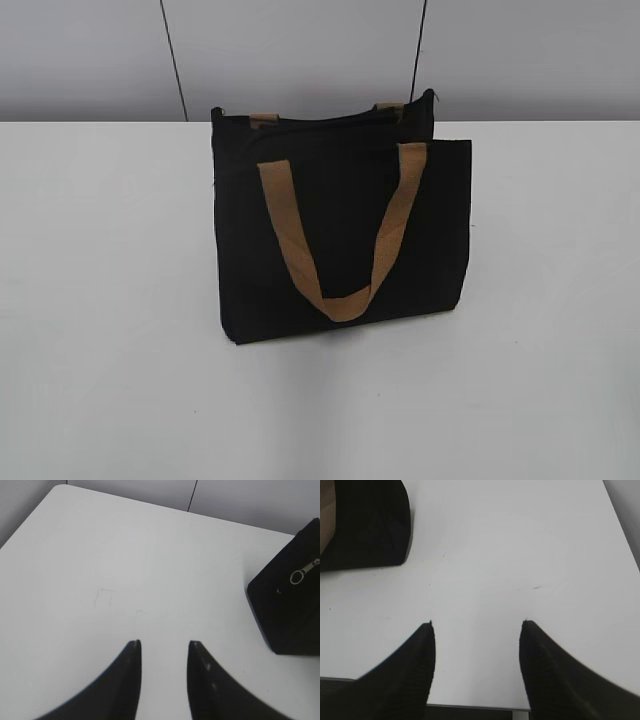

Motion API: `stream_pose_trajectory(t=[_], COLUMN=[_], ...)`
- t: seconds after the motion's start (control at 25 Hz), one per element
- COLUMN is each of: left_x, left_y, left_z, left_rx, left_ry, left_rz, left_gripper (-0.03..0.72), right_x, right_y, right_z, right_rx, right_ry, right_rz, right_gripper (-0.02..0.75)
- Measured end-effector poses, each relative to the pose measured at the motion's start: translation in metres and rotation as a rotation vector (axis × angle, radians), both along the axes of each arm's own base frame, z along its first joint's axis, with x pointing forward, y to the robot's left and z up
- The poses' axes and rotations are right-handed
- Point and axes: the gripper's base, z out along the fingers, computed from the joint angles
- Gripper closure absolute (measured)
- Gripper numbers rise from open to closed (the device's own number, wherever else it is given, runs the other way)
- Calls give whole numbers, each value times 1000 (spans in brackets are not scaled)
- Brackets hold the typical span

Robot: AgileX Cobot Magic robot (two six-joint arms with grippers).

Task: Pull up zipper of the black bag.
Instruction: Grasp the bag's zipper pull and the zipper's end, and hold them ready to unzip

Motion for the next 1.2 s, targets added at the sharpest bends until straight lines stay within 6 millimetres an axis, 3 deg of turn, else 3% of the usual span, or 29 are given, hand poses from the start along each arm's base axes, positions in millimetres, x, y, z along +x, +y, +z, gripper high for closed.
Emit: stream_pose_trajectory(t=[0.6, 0.72, 0.96, 1.2], left_x=[0, 5, 36, 86], left_y=[0, 0, -4, -8], left_z=[0, 7, 48, 58], left_rx=[0, -1, 11, 51], left_ry=[-1, -18, -186, -219], left_rz=[0, -1, -17, -38], left_gripper=[449, 449, 448, 431], right_x=[0, 0, 0, 0], right_y=[0, 0, 0, 0], right_z=[0, 0, 0, 0], right_rx=[0, 0, 0, 0], right_ry=[0, 0, 0, 0], right_rz=[0, 0, 0, 0], right_gripper=[317, 317, 317, 317])
